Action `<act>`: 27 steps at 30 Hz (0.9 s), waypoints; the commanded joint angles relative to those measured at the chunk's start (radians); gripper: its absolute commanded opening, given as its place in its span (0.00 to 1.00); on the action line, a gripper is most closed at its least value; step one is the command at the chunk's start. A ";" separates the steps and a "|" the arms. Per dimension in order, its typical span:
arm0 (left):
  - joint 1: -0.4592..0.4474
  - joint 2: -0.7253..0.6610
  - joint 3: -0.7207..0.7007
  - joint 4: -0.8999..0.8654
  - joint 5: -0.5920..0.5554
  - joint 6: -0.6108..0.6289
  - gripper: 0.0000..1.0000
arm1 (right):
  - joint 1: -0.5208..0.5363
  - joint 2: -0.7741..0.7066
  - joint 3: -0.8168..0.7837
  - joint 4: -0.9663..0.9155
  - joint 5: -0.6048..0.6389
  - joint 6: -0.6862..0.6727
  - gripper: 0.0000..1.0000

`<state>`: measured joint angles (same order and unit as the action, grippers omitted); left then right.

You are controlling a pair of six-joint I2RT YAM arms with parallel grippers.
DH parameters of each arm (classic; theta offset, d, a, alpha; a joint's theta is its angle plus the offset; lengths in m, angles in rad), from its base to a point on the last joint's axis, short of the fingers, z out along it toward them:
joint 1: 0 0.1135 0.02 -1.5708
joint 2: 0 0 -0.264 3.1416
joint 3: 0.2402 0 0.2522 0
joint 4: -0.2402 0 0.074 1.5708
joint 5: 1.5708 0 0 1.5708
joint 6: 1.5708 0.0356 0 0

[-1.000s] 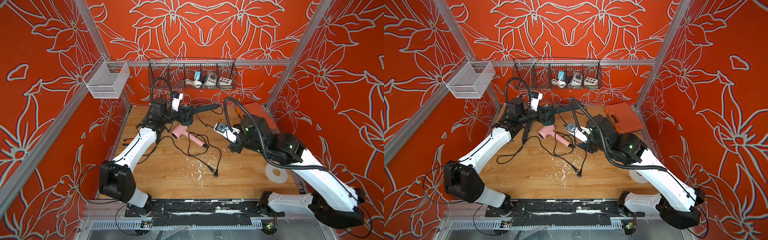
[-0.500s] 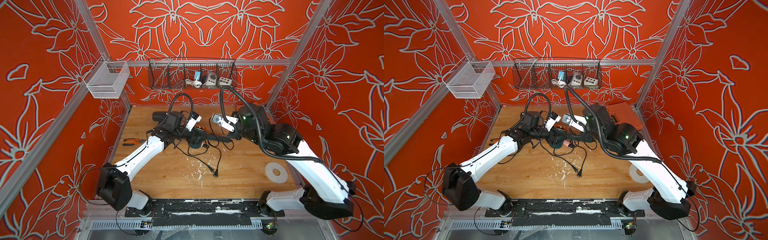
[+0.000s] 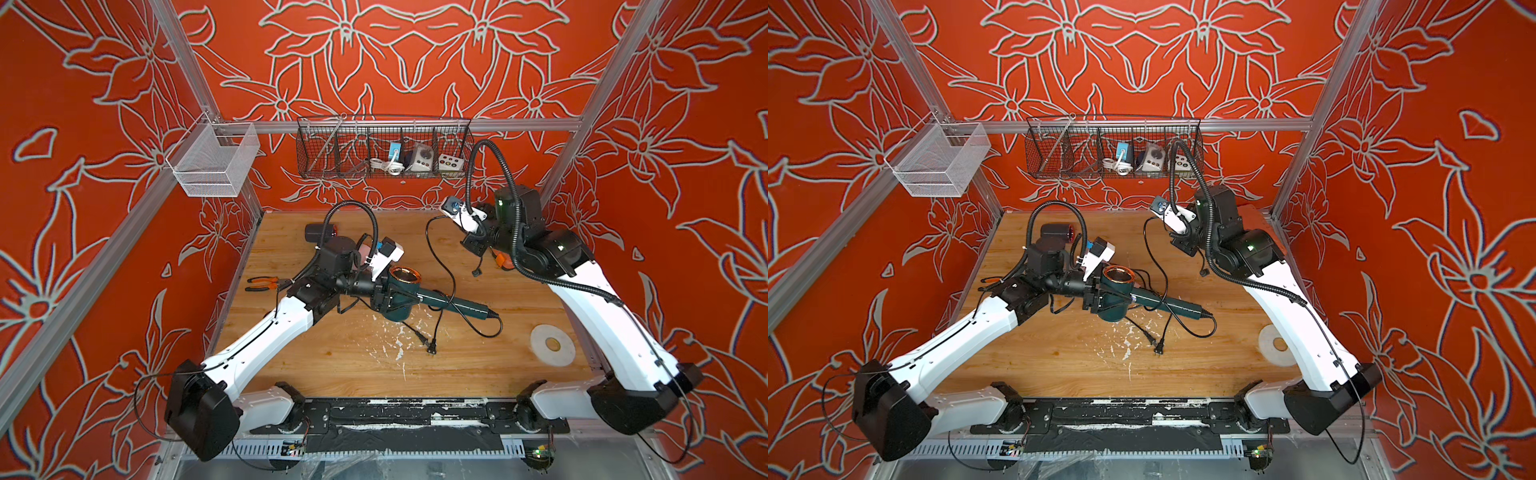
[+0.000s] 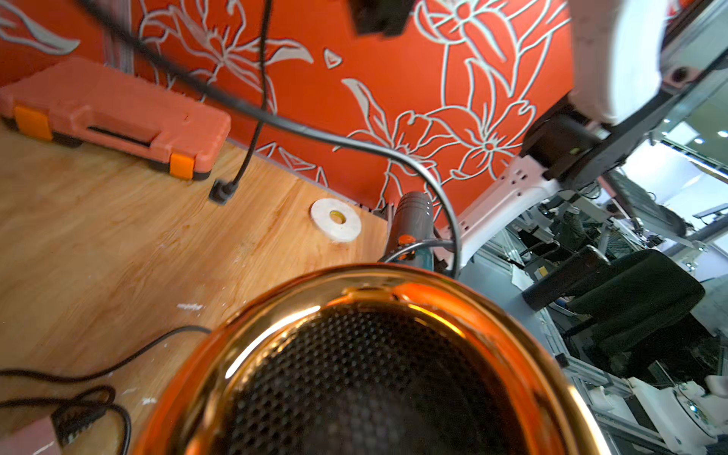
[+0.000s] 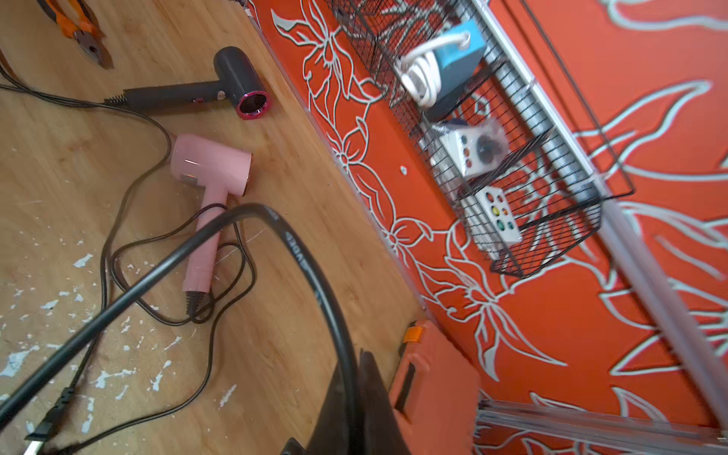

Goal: Wrap the cord around the hair dryer
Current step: Wrap the power cord around the hair dryer.

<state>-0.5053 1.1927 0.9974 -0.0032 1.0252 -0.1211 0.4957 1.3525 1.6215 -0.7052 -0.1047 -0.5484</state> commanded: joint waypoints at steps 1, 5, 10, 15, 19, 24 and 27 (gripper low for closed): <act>-0.003 -0.059 0.019 0.185 0.112 -0.098 0.00 | -0.088 -0.014 -0.111 0.120 -0.255 0.138 0.00; 0.001 -0.056 0.035 0.300 0.129 -0.200 0.00 | -0.170 -0.029 -0.262 0.270 -0.431 0.293 0.00; 0.029 -0.002 0.021 0.529 0.114 -0.399 0.00 | -0.237 -0.032 -0.409 0.434 -0.562 0.450 0.00; 0.062 0.022 0.007 0.646 0.028 -0.507 0.00 | -0.250 -0.037 -0.512 0.535 -0.601 0.546 0.00; 0.088 0.024 0.015 0.657 -0.057 -0.540 0.00 | -0.250 -0.048 -0.585 0.607 -0.623 0.607 0.00; 0.136 0.055 0.027 0.696 -0.186 -0.620 0.00 | -0.240 -0.063 -0.671 0.648 -0.623 0.635 0.00; 0.154 0.082 0.038 0.732 -0.230 -0.651 0.00 | -0.203 -0.087 -0.716 0.630 -0.569 0.608 0.00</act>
<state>-0.3695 1.2591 0.9985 0.6018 0.8837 -0.7021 0.2665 1.3006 0.9375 -0.1062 -0.6949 0.0479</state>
